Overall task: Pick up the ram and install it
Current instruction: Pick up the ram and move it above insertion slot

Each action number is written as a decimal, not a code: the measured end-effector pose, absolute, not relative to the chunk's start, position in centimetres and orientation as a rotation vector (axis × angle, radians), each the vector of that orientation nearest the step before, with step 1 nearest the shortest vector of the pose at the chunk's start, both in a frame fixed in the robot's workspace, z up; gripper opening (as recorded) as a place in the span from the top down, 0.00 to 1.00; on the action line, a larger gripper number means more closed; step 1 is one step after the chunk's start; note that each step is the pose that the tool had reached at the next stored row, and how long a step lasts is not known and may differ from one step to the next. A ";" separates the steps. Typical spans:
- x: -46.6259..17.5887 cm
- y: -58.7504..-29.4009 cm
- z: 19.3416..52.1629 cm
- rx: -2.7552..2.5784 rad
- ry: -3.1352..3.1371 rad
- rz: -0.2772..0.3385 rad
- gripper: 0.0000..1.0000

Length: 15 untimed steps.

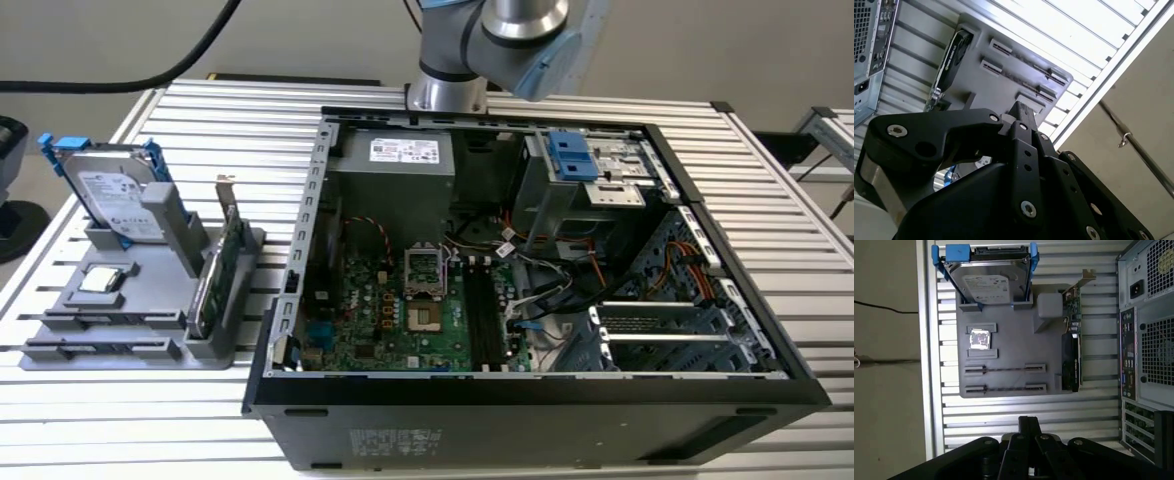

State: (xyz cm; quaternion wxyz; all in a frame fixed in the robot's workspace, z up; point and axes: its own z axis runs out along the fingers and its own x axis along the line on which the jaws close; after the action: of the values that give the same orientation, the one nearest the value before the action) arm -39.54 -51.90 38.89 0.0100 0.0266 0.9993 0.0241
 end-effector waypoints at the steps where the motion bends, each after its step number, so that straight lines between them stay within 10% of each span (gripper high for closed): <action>1: -39.5 -52.0 38.9 0.083 3.120 0.075 1.00; 15: -39.5 -52.6 38.8 0.079 3.120 0.075 1.00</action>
State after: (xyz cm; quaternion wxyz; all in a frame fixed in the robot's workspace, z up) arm -39.54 -52.60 38.84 0.0100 0.0254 0.9993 0.0241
